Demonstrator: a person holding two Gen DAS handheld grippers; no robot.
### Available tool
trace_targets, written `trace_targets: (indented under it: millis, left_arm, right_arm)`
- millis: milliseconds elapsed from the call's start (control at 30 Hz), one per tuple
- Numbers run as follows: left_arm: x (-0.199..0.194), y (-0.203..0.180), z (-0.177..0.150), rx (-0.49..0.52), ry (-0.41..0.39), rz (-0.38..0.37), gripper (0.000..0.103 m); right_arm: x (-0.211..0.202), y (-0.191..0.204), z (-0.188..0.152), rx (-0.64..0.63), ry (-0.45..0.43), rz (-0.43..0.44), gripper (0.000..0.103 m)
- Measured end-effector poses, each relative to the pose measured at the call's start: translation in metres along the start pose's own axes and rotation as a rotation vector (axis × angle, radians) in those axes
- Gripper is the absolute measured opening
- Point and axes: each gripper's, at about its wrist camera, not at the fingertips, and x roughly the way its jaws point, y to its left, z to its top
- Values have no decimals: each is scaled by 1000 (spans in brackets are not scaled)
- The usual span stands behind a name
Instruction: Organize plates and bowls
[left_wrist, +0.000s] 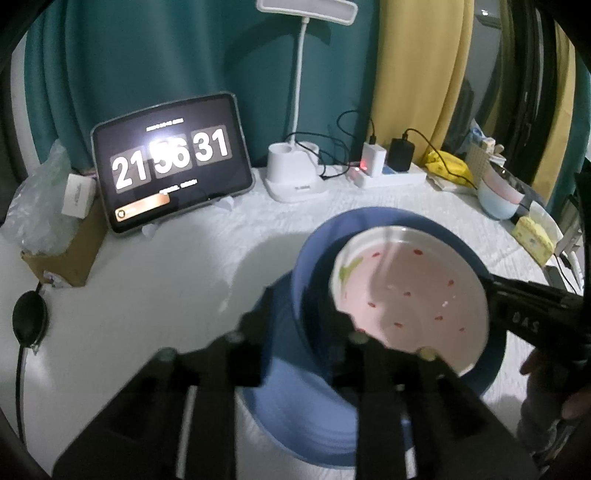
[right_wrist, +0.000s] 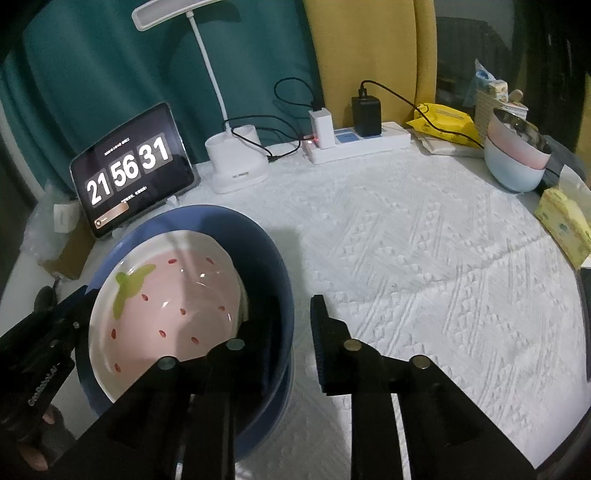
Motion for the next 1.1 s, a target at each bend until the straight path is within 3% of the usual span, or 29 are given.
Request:
trace_targets:
  millis: [67, 133, 533, 1100]
  left_arm:
    - [-2, 0, 0, 2, -7, 27, 39]
    - [-4, 3, -2, -7, -7, 25, 41]
    - [-15, 1, -8, -12, -18, 24, 41]
    - [-42, -8, -27, -18, -35, -13, 43]
  right_arm:
    - [-2, -2, -2, 1, -1, -13, 27]
    - [-3, -2, -4, 2, -1, -20, 29]
    - [-19, -5, -9, 11, -25, -22, 40]
    - [-42, 0, -27, 1, -42, -12, 45]
